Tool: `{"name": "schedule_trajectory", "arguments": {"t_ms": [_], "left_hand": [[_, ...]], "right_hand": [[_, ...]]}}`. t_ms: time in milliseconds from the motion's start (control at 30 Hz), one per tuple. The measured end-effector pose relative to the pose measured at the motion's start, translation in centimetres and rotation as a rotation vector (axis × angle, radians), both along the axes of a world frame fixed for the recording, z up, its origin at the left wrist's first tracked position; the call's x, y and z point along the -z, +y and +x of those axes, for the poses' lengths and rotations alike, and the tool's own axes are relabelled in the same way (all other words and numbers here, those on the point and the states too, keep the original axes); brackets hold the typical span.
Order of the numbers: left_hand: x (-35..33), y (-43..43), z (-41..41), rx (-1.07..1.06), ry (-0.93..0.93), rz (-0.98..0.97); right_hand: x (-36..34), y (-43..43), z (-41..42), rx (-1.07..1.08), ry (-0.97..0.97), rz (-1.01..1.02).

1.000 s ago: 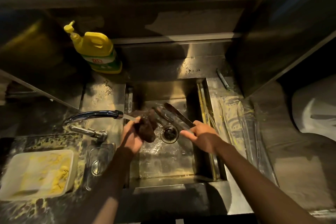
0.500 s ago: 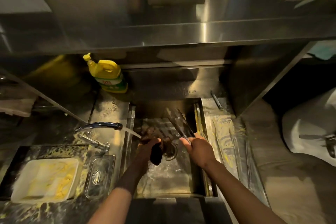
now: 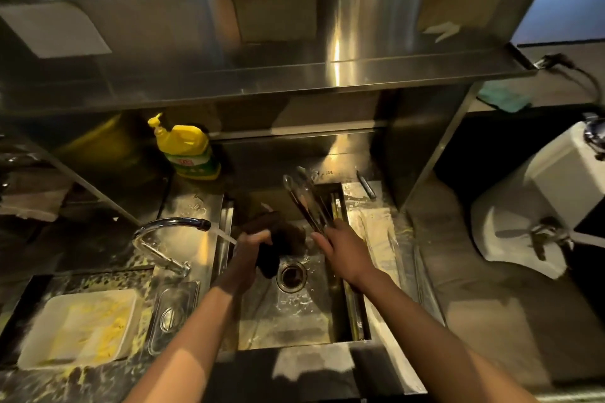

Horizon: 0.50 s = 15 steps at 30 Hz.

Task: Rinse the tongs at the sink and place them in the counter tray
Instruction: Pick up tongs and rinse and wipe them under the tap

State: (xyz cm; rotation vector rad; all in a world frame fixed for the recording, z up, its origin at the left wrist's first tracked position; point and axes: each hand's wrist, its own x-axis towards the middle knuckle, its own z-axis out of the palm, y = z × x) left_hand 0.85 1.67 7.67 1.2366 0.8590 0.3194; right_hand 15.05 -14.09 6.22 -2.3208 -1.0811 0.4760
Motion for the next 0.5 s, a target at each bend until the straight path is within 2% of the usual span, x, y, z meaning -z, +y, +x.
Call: {"name": "schedule_trajectory", "arguments": {"t_ms": [267,500], "left_hand": [[-2.7,-0.6,0.5,0.082,-0.057,-0.203],[-4.4,-5.0,2.6,0.178,-0.119,-0.227]], "right_hand": [[-3.7,-2.5,-1.6,0.210,-0.025,0.062],[-6.4,-8.9,-2.9,0.425,-0.096,0.143]]}}
